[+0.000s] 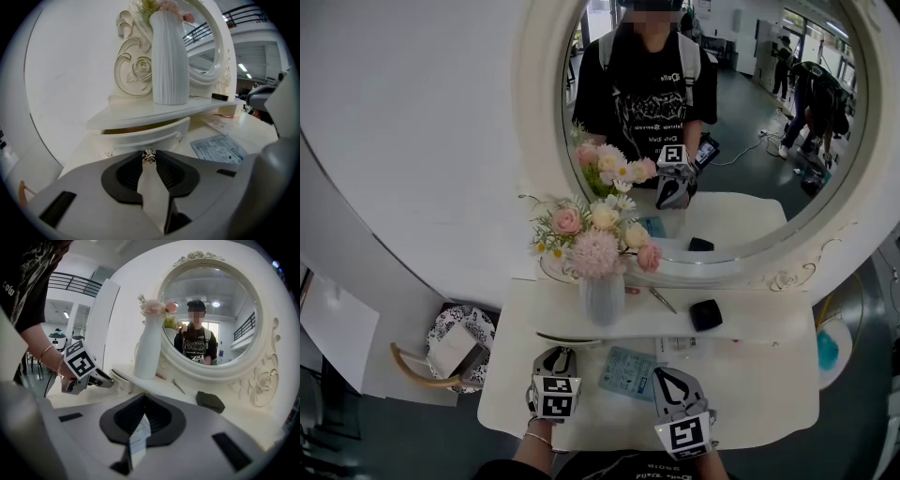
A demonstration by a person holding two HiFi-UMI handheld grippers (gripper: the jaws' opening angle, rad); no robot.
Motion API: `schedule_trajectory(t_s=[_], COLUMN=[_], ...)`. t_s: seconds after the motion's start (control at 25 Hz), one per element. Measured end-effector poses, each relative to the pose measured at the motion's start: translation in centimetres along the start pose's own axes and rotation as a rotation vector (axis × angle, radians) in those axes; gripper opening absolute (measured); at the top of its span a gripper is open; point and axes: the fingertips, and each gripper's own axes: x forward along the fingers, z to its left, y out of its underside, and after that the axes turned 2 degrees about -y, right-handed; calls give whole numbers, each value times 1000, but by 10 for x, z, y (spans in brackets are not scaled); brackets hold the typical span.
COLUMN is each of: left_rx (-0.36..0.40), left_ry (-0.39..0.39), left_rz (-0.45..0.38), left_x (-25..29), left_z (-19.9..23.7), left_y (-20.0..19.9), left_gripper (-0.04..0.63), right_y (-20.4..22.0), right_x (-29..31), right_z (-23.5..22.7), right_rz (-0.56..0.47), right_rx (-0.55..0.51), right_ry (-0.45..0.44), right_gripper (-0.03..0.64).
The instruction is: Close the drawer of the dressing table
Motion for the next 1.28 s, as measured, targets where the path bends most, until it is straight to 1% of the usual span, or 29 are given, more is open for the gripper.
schedule_trajectory(t_s=[1.28], left_rx=[7], left_ry=[-4], left_rz=[-2], left_x=[4], left_z=[2], left_y=[-7], left_gripper=[100], right_y=[1], right_x=[3], right_z=[-3], right_rz=[16], right_rx=[-6], right_ry=[-4], right_gripper=[11])
